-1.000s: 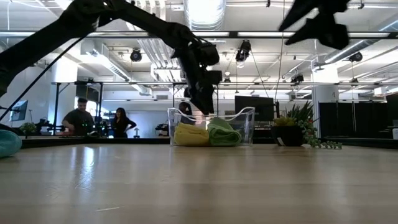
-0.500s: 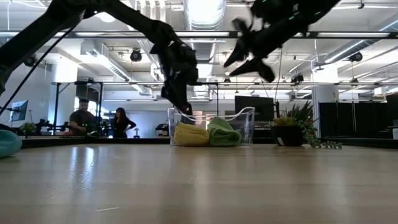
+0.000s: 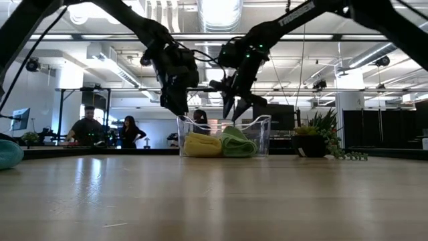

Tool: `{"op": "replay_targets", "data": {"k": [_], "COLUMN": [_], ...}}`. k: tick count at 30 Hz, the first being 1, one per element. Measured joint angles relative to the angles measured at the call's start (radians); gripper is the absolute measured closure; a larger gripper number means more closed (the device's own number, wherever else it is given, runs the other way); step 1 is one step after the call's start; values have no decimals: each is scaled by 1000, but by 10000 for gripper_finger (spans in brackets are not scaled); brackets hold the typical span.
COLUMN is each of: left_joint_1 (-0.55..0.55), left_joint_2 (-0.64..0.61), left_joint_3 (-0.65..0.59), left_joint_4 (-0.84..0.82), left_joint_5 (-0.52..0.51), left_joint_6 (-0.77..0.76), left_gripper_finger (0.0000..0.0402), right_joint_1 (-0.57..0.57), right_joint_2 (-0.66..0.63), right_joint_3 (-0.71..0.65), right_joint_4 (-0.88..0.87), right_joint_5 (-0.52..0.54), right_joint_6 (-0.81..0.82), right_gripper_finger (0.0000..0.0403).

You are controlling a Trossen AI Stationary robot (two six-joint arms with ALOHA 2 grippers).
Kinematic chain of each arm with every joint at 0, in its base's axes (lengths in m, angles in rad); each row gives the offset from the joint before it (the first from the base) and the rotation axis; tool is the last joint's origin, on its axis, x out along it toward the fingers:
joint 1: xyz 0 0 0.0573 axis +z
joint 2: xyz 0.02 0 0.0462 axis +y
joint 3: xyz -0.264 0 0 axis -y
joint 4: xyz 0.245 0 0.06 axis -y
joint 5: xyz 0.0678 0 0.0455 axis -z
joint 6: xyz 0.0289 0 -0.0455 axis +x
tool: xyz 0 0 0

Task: Fold microfiber towels
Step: Put the green microfiber towel into the transparent bin

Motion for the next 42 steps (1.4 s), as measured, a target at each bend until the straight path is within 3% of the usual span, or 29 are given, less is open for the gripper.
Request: {"op": "replay_targets", "data": {"k": [6,12,21,28,37,42], "left_joint_1": [6,16,22,26,26,26], "left_joint_2": [-69,-144,-299,-383,-388,-389], "left_joint_3": [-52,-53,-75,-126,-199,-231], "left_joint_4": [45,43,52,86,84,105], "left_joint_5": [-1,-2,-37,-84,-89,-88], "left_joint_6": [16,16,15,-8,-37,-39], "left_gripper_finger": [173,173,173,173,173,173], "right_joint_1": [14,38,40,41,42,40], "right_joint_2": [103,97,117,184,216,240], "right_joint_3": [191,237,201,200,199,199], "right_joint_4": [-130,-231,-231,-196,-140,-144], "right_joint_5": [27,113,112,111,106,51], "right_joint_6": [-26,-65,-86,-85,-85,-100], "right_gripper_finger": [266,276,387,394,394,394]}}
